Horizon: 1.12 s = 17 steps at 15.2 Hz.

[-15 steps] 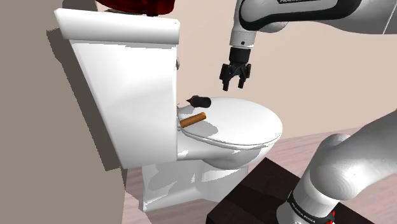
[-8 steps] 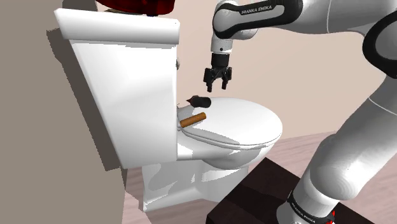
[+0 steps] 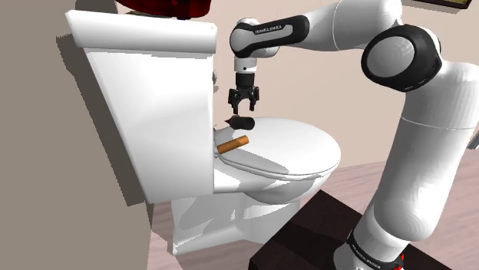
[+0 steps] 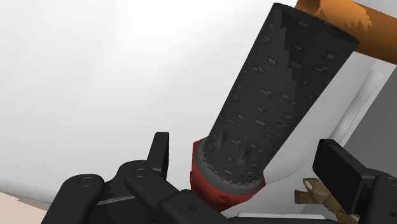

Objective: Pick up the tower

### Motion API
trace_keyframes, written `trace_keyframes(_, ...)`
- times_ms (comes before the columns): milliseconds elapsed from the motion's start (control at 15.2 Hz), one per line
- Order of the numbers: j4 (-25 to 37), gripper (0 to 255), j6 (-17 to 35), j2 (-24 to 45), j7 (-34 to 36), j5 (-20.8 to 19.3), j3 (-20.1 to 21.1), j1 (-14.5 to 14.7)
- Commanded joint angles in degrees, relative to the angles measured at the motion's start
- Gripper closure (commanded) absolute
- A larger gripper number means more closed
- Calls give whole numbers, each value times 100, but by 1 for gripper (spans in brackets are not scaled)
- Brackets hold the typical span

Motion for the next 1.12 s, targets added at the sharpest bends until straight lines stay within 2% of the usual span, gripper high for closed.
trace_keyframes(0, 610, 0, -106, 572, -43, 26, 16, 0)
trace_keyframes(132, 1002, 0, -193, 919, -76, 38, 26, -8)
trace_keyframes(594, 484, 0, 370, 965, -97, 45, 30, -2)
trace_keyframes(726, 484, 0, 370, 965, -97, 45, 30, -2)
trace_keyframes(792, 478, 255, 376, 966, -98, 45, 29, -3)
trace_keyframes(1056, 464, 255, 382, 957, -93, 44, 31, 1)
